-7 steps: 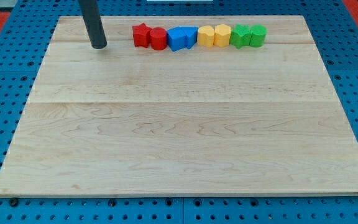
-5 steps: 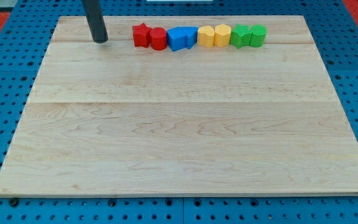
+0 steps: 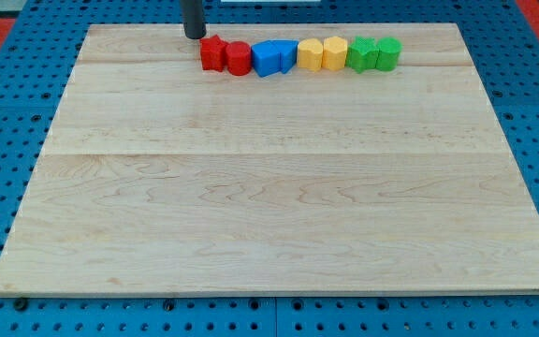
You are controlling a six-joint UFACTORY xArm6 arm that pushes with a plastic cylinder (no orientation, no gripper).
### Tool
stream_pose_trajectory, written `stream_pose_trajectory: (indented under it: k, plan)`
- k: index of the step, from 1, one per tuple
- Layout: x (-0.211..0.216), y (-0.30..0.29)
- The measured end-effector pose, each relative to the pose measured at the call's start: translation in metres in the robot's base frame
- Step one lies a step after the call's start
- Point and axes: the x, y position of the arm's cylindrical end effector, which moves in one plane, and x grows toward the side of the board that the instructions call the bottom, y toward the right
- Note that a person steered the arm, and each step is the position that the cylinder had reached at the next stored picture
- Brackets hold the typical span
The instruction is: Slide the red star towards center left
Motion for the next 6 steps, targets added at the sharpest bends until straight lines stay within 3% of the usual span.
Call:
stream_pose_trajectory:
  k: [2, 6]
  plan:
    - [0.0, 0.06]
    - [0.051, 0.039]
